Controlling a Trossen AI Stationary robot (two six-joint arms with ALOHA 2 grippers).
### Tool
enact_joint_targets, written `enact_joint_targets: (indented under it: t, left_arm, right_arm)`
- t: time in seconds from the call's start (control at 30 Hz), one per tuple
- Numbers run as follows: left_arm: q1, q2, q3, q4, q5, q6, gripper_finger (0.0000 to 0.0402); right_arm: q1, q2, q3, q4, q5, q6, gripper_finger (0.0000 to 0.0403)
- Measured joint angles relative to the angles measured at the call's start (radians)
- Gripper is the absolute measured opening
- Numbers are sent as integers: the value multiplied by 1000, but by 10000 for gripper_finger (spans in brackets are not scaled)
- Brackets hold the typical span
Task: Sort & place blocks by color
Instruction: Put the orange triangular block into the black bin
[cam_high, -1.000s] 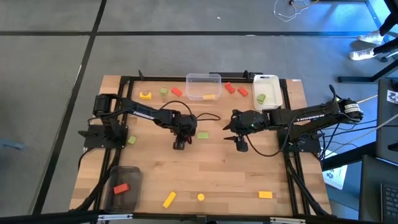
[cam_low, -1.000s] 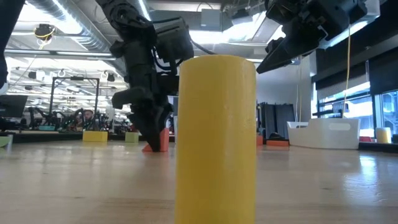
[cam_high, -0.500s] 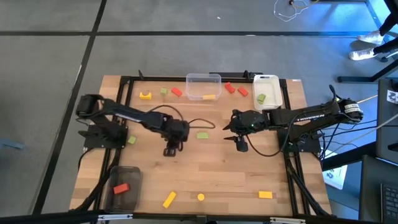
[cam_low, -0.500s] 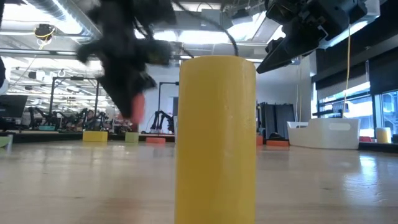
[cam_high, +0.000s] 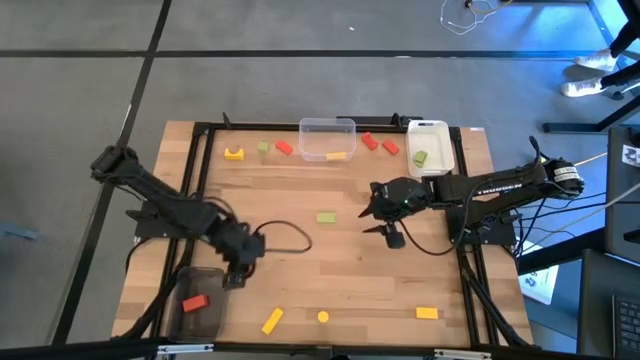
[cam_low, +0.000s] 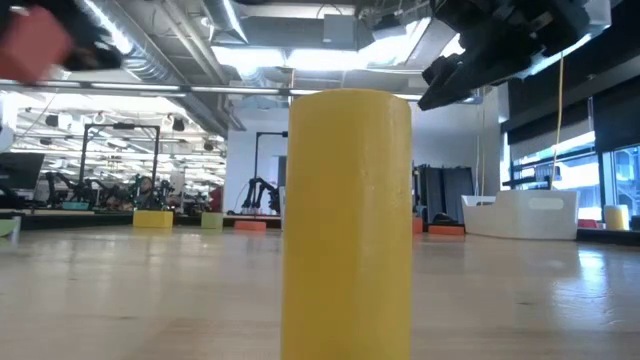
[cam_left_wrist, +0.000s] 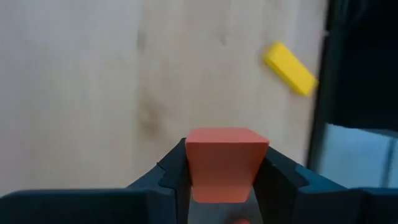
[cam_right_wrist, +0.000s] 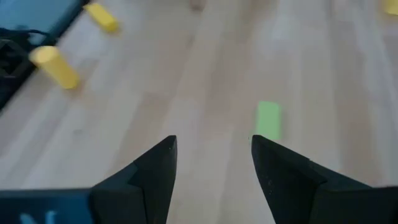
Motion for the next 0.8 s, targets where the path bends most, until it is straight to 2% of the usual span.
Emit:
enact_joint_targets:
  t: [0.2,0.53,0.67,0.8]
  left_arm:
    - [-172,0,0,-96,11,-346,121]
    - [-376,9,-1,-87,13,-763,121]
    - [-427,9,-1,-87,-31,-850,121]
    - [-439,9,-1,-87,-99,-859,122]
  right_arm:
    - [0,0,0,0,-59,6,209]
    - [0,0,0,3,-60,3,209]
    - [0,0,0,4,-61,2,209]
    - [0,0,0,11,-61,2,209]
